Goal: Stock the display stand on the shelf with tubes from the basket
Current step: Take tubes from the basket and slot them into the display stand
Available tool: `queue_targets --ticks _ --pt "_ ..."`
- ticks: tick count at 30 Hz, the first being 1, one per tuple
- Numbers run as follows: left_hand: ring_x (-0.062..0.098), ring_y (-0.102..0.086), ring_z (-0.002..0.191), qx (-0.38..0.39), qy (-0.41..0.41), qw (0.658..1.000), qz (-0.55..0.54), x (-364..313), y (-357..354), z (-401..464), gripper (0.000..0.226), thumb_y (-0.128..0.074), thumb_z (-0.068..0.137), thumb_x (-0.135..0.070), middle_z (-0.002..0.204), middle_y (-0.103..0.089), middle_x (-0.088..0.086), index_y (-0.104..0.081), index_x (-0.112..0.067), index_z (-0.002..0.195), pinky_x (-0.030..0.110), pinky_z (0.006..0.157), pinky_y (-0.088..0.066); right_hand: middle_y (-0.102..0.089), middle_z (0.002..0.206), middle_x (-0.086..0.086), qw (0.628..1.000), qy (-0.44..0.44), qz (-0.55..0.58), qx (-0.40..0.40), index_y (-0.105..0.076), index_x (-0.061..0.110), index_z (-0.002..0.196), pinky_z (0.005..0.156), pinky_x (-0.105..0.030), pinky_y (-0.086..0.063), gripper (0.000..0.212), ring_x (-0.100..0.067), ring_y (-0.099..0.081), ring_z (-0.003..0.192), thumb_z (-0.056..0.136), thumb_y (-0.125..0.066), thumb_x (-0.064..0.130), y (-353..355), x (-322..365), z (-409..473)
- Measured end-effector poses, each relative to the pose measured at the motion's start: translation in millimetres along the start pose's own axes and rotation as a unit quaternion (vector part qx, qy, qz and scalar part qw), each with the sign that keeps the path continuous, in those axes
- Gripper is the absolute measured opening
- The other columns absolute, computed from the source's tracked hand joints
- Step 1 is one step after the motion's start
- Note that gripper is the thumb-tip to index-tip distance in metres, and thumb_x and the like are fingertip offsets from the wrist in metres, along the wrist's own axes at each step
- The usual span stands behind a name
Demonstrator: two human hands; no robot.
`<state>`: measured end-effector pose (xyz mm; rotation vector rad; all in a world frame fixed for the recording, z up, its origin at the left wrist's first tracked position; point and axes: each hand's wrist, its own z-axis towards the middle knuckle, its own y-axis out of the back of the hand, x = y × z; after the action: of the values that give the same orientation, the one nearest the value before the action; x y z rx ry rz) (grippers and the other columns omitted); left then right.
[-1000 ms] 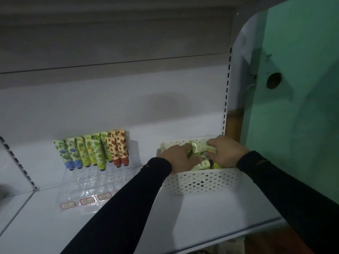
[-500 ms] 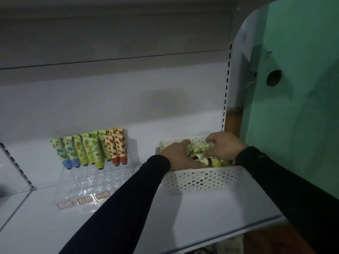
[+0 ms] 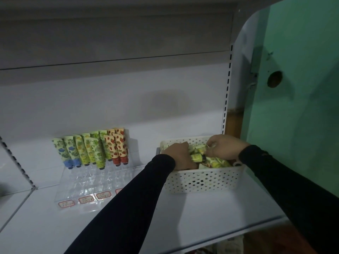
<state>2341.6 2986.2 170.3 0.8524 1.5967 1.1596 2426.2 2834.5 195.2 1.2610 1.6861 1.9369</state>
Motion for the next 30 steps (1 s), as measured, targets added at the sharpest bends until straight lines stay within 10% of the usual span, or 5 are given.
queue_targets --ticks 5,24,30 --pt "0.019 -0.050 0.092 -0.008 0.000 1.000 0.005 -4.0 -1.2 1.3 0.048 -0.068 0.082 -0.043 0.106 -0.055 0.003 -0.049 -0.013 0.114 0.026 0.058 -0.034 -0.051 0.134 -0.001 0.999 -0.009 0.029 0.033 -0.049 0.024 0.133 0.084 -0.028 -0.049 0.062 -0.016 -0.051 0.107 0.077 -0.075 0.029 3.4 0.7 -1.1" --pt "0.023 -0.057 0.104 -0.051 -0.022 0.995 -0.085 5.2 -9.4 -2.6 0.040 -0.050 0.101 -0.039 0.121 -0.061 0.008 -0.049 -0.009 0.127 0.028 0.080 -0.040 -0.043 0.147 -0.006 0.996 -0.002 0.085 -0.001 -0.037 0.018 0.145 0.091 -0.027 -0.042 0.064 -0.023 -0.047 0.126 0.091 -0.064 0.038 4.5 -9.5 -5.6" --pt "0.016 -0.060 0.073 -0.227 -0.055 0.938 -0.256 -3.7 6.2 -7.9 0.025 -0.053 0.100 -0.038 0.087 -0.063 -0.001 -0.049 -0.018 0.113 0.025 0.054 -0.041 -0.049 0.137 -0.010 0.976 0.023 0.175 -0.127 -0.039 0.016 0.142 0.092 -0.034 -0.047 0.060 -0.024 -0.052 0.116 0.092 -0.062 0.038 11.3 -3.9 -7.4"
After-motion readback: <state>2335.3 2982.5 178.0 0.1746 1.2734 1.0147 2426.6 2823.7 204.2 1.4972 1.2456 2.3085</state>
